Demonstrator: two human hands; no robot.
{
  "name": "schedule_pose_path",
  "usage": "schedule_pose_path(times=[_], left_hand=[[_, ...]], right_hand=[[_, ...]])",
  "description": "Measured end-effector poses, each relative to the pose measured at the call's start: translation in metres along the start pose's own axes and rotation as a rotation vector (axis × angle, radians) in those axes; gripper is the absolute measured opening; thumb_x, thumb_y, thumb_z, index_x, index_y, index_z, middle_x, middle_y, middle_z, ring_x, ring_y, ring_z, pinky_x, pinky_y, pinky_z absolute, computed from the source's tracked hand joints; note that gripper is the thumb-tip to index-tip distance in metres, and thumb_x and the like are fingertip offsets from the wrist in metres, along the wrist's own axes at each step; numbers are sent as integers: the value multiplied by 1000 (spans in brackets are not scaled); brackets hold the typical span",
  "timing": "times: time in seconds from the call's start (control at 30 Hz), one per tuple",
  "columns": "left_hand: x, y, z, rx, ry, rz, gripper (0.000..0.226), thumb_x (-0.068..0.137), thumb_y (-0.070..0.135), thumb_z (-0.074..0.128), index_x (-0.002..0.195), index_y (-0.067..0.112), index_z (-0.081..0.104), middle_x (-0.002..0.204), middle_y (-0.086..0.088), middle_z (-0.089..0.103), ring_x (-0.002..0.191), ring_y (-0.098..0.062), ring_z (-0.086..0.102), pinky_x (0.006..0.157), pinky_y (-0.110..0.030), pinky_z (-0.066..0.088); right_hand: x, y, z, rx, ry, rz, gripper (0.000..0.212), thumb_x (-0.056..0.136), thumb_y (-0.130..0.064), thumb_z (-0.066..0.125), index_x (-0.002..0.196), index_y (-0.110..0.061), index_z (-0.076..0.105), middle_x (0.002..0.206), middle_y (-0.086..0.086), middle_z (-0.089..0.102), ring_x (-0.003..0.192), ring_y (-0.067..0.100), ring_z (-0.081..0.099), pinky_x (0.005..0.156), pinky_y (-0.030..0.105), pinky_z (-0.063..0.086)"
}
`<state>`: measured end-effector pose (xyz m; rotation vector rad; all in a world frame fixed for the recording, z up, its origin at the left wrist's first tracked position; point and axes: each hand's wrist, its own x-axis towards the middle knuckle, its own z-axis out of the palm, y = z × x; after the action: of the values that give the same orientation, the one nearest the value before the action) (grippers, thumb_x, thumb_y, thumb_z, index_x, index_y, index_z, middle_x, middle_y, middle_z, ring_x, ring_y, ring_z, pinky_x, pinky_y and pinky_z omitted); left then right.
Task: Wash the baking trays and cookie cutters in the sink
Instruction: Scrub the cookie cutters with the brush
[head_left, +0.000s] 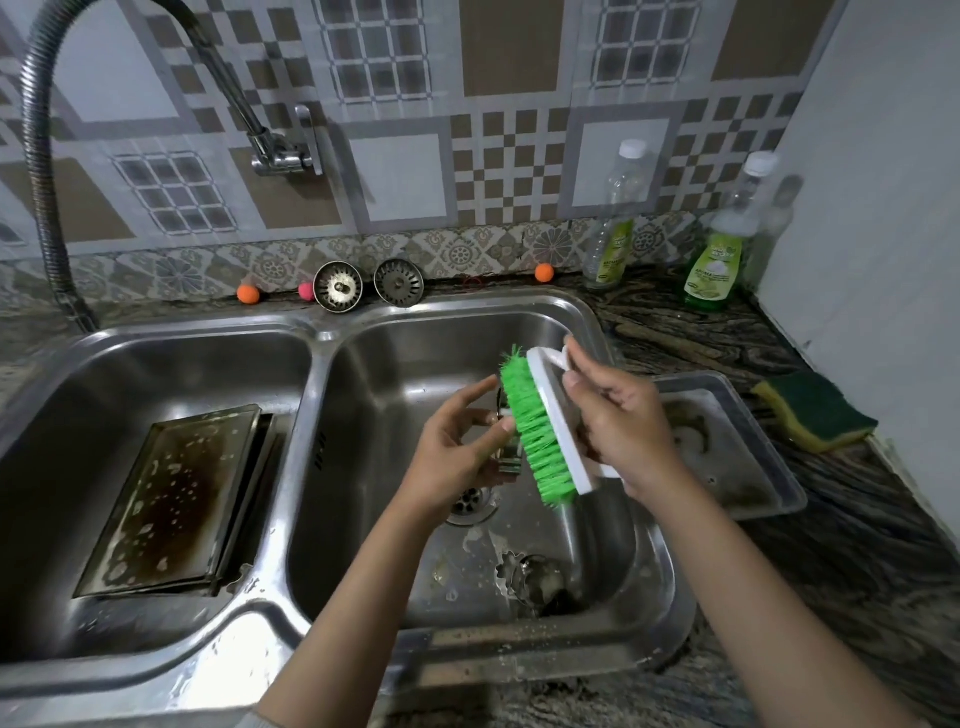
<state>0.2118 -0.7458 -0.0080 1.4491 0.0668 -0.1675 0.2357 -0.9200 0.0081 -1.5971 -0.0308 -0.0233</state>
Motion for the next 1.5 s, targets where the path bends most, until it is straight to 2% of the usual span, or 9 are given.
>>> schedule_pose_path(times=[0.13,0.3,0.53,0.7,0.83,1.03,1.2,1.4,1.5], left_hand=[[-3,0,-1,29,-103,-30,49,77,32,63,124,39,53,113,-12,61,82,-23,69,69,-40,59],[-1,-7,-5,43,-197,-93,59,89,5,59,137,33,41,120,-4,56,80,-23,68,74,-36,58],[4,-6,0,31,-124,-108,84,78,-6,69,146,26,30,125,-17,52,79,-26,69,67,-32,60],[11,-2,0,149,-104,-57,73,76,-9,71,135,23,42,100,-13,53,70,-27,64,62,-35,61],[12,-3,-2,234,-207,-70,64,89,-1,60,141,28,37,123,-15,57,66,-24,70,61,-30,59],[7,-7,-3,196,-314,-84,70,93,-6,49,149,25,22,122,-10,64,71,-20,72,73,-32,59],[6,-5,0,110,-292,-92,76,84,-9,60,148,21,30,102,-14,62,68,-21,69,70,-32,60],[5,-7,7,152,-215,10,59,83,3,67,136,18,46,102,-13,61,92,-23,61,74,-27,54],[5,-11,9,111,-142,13,53,79,18,76,125,35,55,109,-16,61,94,-30,64,78,-47,58]], right_hand=[[-4,10,3,7,24,32,30,92,-24,59,112,-47,61,100,-26,68,96,-2,62,93,38,50],[-8,18,2,-6,52,48,30,92,-26,60,107,-52,61,111,-20,59,116,29,49,100,53,38],[-2,24,-6,41,66,31,34,92,-19,59,121,-37,58,116,-22,63,103,-9,58,95,23,47],[1,32,-14,-3,34,26,34,93,-20,59,122,-38,57,125,-15,59,117,1,54,100,27,43],[2,34,-17,12,55,31,33,93,-21,59,120,-40,58,129,-12,58,114,-1,55,96,26,45],[8,41,-19,-50,98,4,36,93,-22,58,127,-34,56,123,-11,61,80,-11,55,72,22,45],[7,40,-20,-75,113,-25,39,94,-18,57,133,-23,53,133,-11,54,115,-5,50,92,13,40],[3,38,-17,-77,114,-39,40,94,-17,57,134,-21,51,135,-10,52,114,-11,50,95,13,42],[3,36,-19,-35,167,-48,40,94,-17,57,134,-22,51,133,-12,53,102,-15,55,86,12,47]])
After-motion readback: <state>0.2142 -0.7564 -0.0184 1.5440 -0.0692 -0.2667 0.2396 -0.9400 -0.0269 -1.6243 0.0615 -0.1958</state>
